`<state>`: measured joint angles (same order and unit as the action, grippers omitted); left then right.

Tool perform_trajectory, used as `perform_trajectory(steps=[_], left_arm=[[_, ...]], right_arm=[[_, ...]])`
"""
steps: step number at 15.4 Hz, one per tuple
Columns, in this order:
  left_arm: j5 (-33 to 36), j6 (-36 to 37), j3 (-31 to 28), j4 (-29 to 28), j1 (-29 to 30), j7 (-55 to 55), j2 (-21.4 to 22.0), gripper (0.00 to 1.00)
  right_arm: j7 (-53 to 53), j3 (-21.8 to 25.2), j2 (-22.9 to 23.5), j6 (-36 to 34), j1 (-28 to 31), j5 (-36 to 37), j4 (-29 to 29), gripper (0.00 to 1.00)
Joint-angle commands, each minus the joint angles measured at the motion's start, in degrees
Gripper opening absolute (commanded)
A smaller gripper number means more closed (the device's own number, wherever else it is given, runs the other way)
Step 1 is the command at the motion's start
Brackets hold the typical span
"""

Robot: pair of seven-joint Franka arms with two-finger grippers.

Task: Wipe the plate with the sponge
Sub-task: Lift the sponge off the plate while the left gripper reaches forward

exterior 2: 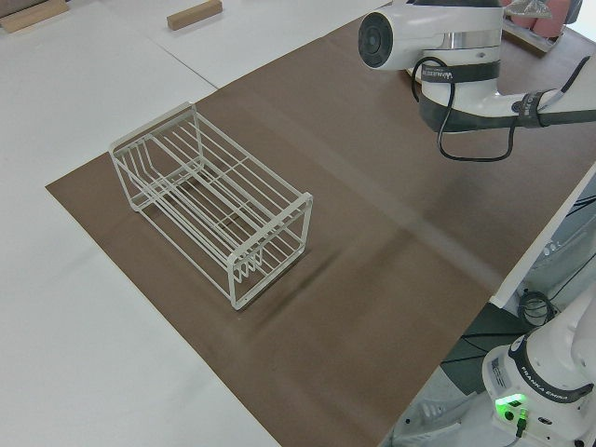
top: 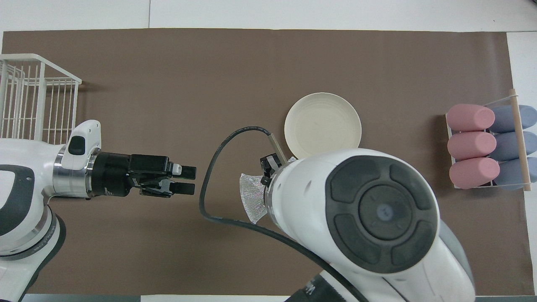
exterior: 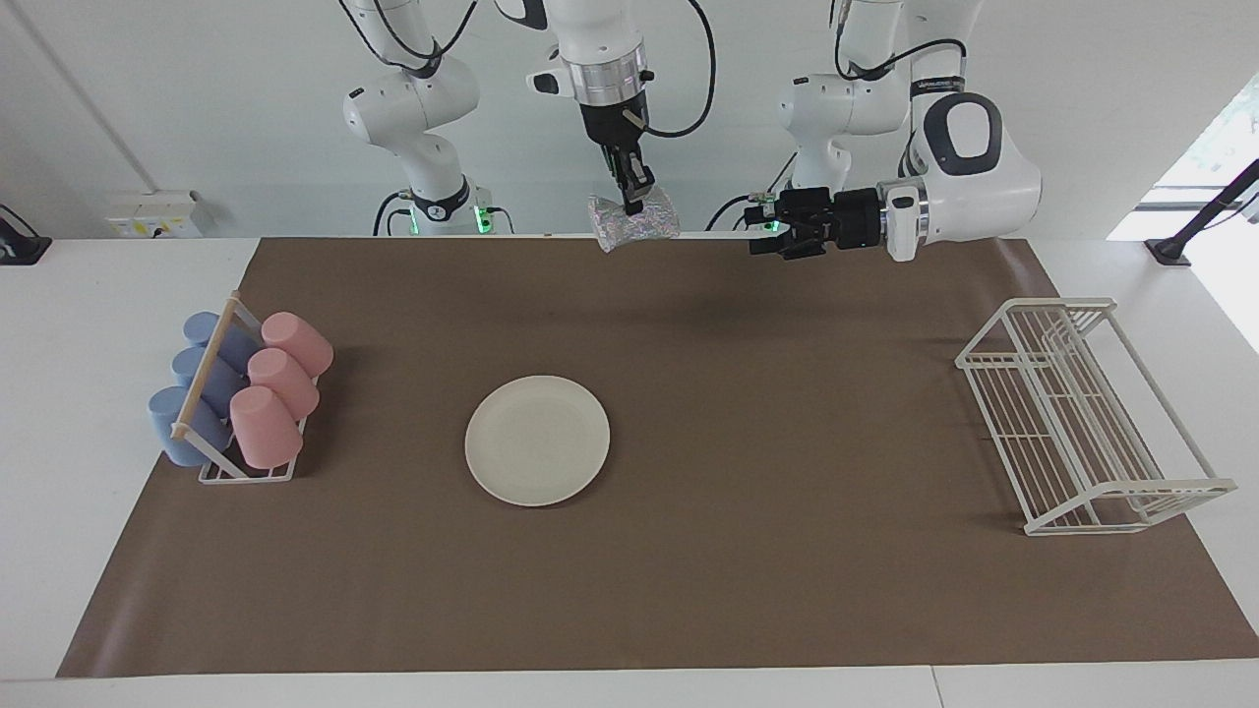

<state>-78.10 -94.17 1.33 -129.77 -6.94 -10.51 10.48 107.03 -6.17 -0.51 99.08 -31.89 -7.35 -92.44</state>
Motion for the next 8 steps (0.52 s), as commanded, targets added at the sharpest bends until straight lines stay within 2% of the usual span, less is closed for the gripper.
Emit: perform_trajectory(steps=[1,4,7,8], left_arm=[[-3.5,-2.6,-0.4,-2.4,-4.6,-1.5,1.4,1.00],[-6.6,-7.9,-0.4,-3.3,-9.7,-1.4,1.7,1.00],[-9.1,-9.5,-0.4,-3.2,-12.0,0.9,1.7,0.99],[-9.3,-9.5,-0.3,-3.1,-12.2,2.1,1.7,0.96]], right_arm=[[1.3,-0.4,0.5,0.2,0.3,0.9,0.9,0.00],[1.3,-0.4,0.5,0.2,0.3,0.9,0.9,0.00],[1.2,-0.4,0.6,0.3,0.4,0.9,0.9,0.00],[1.2,-0.4,0.6,0.3,0.4,0.9,0.9,0.00]])
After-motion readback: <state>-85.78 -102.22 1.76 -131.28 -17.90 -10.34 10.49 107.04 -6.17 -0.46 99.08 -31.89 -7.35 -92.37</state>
